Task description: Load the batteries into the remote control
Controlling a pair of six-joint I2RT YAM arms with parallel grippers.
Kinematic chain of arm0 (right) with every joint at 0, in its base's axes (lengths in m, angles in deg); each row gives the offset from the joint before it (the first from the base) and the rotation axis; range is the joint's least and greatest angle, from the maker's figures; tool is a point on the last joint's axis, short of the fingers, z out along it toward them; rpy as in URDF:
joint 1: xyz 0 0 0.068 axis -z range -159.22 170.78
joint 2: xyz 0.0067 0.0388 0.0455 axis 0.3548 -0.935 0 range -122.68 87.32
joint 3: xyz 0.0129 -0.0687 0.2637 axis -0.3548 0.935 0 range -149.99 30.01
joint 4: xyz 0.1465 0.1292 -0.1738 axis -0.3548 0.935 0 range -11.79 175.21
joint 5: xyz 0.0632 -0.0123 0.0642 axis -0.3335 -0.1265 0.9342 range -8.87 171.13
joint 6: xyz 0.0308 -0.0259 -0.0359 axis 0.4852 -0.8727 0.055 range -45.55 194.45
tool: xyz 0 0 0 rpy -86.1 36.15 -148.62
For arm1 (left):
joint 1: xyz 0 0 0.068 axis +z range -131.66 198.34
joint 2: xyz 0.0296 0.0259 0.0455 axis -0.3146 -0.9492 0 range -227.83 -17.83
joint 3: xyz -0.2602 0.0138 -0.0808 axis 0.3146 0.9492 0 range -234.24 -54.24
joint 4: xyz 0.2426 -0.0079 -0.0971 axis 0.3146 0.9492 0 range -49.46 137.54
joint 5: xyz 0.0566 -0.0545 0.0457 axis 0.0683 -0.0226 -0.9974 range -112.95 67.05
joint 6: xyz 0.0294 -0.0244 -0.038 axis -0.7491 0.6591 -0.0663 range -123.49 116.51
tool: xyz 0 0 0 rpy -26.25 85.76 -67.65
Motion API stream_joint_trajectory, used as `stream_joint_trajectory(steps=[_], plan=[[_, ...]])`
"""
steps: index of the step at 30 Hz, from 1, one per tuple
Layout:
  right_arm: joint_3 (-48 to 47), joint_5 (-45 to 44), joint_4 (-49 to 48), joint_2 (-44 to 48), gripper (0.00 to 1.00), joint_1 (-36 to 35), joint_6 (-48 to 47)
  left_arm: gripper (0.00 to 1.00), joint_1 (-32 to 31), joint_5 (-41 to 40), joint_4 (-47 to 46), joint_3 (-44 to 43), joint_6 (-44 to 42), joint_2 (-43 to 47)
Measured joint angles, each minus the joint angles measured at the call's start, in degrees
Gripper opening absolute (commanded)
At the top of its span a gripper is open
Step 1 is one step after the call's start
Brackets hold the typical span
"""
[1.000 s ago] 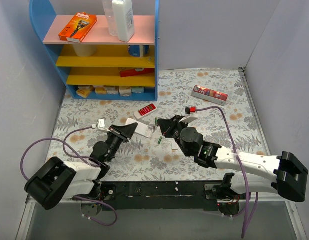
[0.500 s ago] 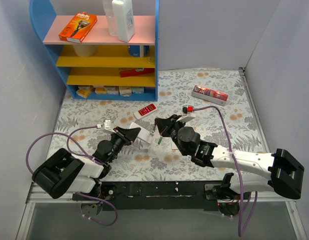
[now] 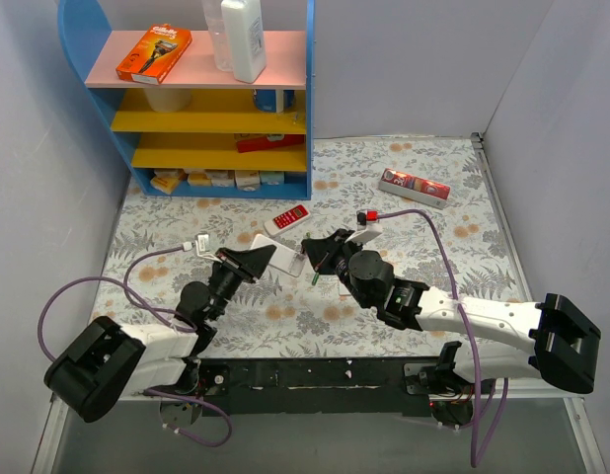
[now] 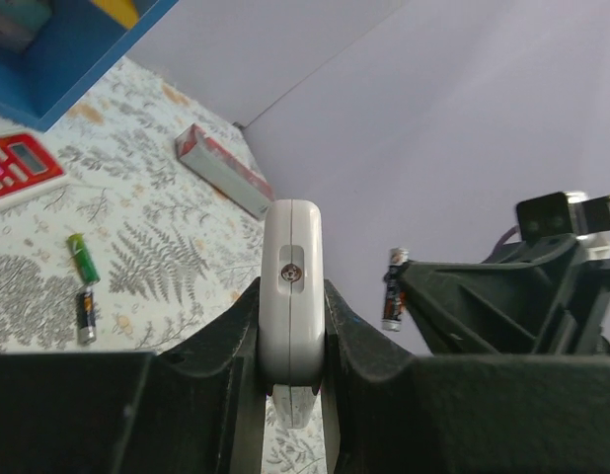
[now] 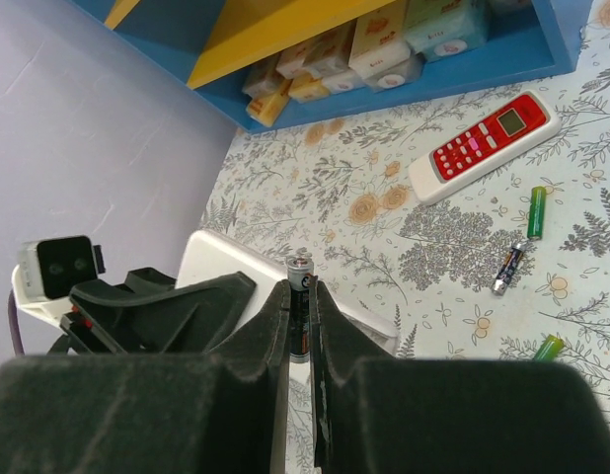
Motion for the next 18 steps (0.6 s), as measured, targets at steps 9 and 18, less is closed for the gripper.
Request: stream_joint_trajectory(steps=[9,18], plan=[[0.33,2.14,-0.70,0.55,0.01,-0.09,0.61,0.00,0.00,0.39,-0.61,0.00,-1.75,9.29],[0.33,1.09,-2.47,0.48,0.01,-2.45,-0.44,0.00,0.00,-1.73,-0.57,0.00,-0.68,10.25]])
